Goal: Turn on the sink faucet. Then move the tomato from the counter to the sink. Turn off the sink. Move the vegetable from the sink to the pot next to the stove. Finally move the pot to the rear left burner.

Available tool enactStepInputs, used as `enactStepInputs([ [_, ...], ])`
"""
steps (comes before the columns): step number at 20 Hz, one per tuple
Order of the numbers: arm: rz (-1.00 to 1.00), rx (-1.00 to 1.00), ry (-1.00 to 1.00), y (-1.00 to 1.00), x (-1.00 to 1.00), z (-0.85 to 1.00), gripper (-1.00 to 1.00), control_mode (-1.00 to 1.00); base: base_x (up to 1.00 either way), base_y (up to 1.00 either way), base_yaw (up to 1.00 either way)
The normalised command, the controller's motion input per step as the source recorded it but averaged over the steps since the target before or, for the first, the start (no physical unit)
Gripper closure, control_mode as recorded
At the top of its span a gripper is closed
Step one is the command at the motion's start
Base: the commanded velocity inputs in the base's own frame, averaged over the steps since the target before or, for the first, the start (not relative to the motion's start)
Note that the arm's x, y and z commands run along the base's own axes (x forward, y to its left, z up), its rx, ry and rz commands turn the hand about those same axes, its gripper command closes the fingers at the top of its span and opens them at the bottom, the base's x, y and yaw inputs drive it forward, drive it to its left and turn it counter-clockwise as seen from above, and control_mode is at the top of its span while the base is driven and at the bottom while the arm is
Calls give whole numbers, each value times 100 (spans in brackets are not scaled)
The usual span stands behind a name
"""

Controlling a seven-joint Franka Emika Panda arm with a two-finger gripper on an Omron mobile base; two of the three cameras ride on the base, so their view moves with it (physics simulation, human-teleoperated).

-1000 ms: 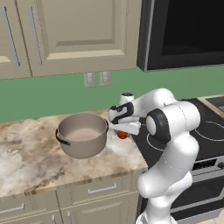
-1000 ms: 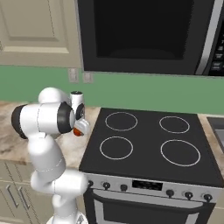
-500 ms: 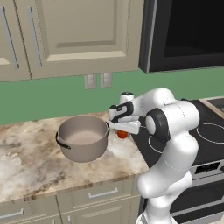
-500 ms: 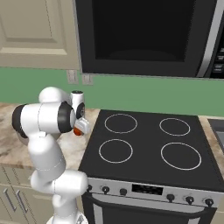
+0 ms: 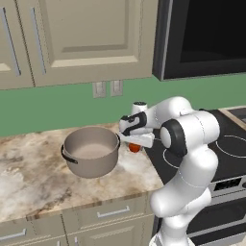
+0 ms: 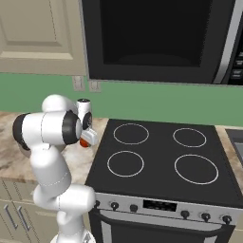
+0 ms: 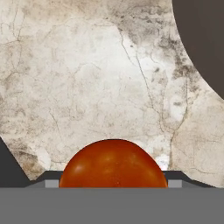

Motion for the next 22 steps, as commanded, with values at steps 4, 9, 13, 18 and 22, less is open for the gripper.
enactStepInputs([
  [4,0,0,-4,4,0,14,100,-100,0,0,0],
  [9,0,-1,-9,28,-1,48,100,-100,0,0,0],
  [13,0,-5,-10,54,0,63,100,-100,0,0,0],
  [18,0,-6,-8,40,-3,59,100,-100,0,0,0],
  [22,0,0,-7,7,0,24,100,-100,0,0,0],
])
